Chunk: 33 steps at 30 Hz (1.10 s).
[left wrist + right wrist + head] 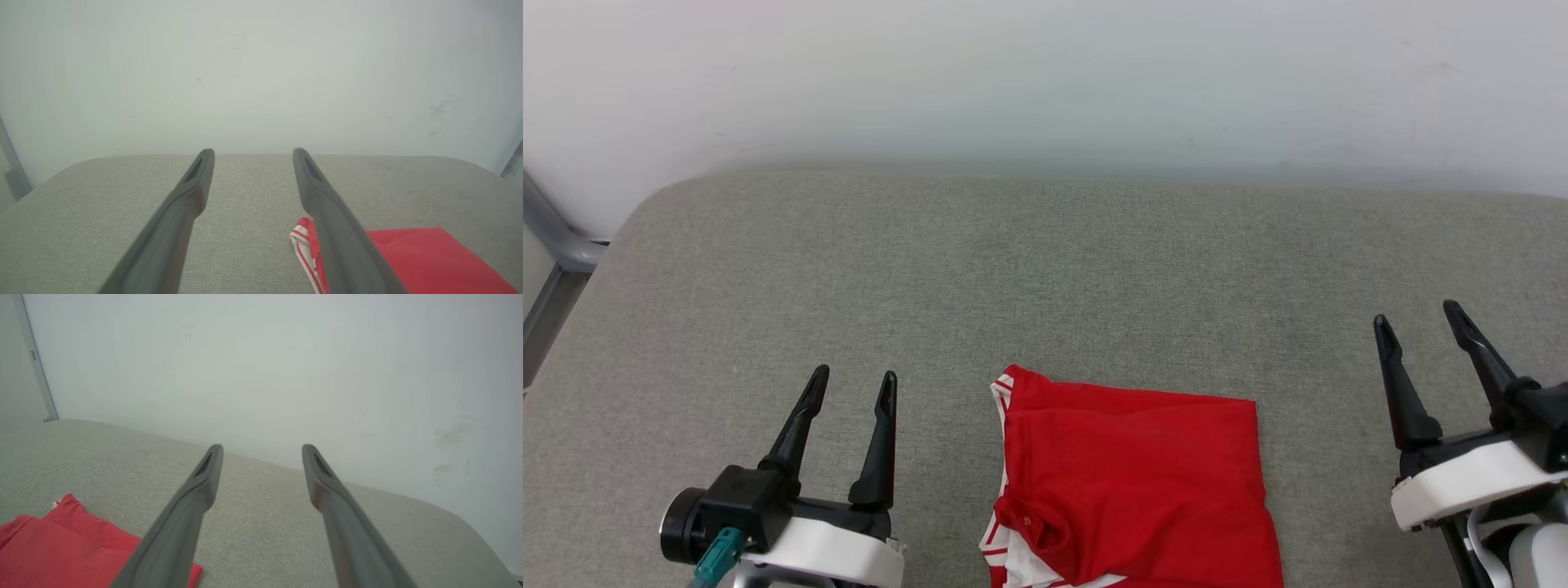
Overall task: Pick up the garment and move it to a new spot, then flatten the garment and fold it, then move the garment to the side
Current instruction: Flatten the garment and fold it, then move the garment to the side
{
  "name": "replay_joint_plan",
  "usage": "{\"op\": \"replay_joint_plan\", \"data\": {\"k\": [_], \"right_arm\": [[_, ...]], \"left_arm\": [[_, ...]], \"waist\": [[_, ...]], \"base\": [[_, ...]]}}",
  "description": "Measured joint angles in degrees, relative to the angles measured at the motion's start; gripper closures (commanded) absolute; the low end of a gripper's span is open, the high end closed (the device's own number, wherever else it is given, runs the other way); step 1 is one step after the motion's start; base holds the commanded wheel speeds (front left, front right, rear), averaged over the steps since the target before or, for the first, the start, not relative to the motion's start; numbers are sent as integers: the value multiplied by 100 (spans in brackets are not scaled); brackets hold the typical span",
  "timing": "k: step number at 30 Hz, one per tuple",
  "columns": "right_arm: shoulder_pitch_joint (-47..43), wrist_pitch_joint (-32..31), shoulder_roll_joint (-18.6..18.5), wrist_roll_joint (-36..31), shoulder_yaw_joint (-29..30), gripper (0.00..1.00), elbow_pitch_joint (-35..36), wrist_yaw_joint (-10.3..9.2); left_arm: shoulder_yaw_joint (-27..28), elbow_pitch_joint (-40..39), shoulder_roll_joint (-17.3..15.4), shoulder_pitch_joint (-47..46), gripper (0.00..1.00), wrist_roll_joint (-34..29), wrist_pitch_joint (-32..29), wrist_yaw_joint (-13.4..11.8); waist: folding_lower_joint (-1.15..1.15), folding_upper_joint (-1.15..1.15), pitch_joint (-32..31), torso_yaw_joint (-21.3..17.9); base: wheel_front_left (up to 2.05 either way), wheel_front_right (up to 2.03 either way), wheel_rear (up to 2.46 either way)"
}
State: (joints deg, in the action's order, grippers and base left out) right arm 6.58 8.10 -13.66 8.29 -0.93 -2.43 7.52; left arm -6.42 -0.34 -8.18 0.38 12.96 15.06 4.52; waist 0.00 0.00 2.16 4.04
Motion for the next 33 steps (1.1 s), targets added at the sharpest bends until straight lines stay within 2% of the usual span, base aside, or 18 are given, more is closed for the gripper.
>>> {"op": "replay_joint_plan", "data": {"k": [4, 9, 22, 28, 33], "right_arm": [[-447, 31, 499, -99, 383, 0, 296, -1], [-667, 63, 765, -178, 467, 0, 376, -1], [-750, -119, 884, -192, 465, 0, 526, -1], [-745, -867, 910, -5, 189, 0, 584, -1], [-779, -1914, 924, 57, -57, 0, 431, -1]], "left_arm": [[59, -105, 103, 58, 0, -209, 0, 103], [99, -116, 160, 96, 0, -339, 0, 164], [204, -165, 278, 53, 0, -447, 0, 256], [185, -146, 296, -23, 0, -472, 0, 281], [158, -104, 319, -66, 0, -471, 0, 287]], "waist": [[0, 0, 18, 45], [0, 0, 49, 61], [0, 0, 192, 88], [0, 0, 342, 164], [0, 0, 442, 260]], "base": [[0, 0, 0], [0, 0, 0], [0, 0, 0], [0, 0, 0], [0, 0, 0]]}}
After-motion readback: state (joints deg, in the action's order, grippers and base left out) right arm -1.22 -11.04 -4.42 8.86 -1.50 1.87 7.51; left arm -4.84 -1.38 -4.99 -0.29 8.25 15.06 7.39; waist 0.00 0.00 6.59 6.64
